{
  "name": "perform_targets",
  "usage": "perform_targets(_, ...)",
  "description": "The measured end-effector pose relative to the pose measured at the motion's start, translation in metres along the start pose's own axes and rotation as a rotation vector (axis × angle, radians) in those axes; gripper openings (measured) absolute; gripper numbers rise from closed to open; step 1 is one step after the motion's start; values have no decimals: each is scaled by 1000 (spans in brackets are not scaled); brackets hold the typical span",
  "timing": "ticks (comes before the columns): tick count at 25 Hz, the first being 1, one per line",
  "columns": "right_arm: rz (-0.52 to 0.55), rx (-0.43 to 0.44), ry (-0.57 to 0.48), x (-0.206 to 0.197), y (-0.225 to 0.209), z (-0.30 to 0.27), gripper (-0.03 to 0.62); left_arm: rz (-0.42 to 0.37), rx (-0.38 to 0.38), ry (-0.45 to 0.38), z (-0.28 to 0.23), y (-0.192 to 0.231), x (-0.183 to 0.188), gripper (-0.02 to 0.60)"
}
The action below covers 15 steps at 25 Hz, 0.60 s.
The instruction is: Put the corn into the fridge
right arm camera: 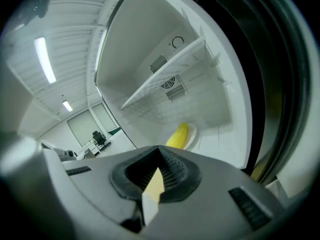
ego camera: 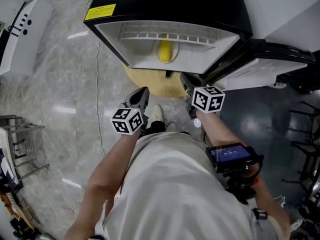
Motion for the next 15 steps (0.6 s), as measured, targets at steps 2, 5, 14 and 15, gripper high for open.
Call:
perform_targets(2, -2, 19, -9, -3, 6, 13, 6, 8, -8, -8, 4, -7, 0, 8)
perform_targets(5, 16, 39, -3, -9, 12, 25, 6, -7, -26, -1, 3, -16, -2, 8)
perform_targets(14, 52, 57, -17, -12, 19, 51, 6, -41, -79, -7, 6, -44, 0, 8)
perform_targets(15, 53, 56, -18, -13, 19, 53, 6, -38, -79, -7, 6, -46, -2, 8)
Point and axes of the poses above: the fingertips, and each gripper's own axes: z backward along the fingers, y to its left, x out of its top, the point moved 9 cm from there along z, backward along the fingers, and after that the axes turned 8 degrees about -y, right-handed, at the moved point
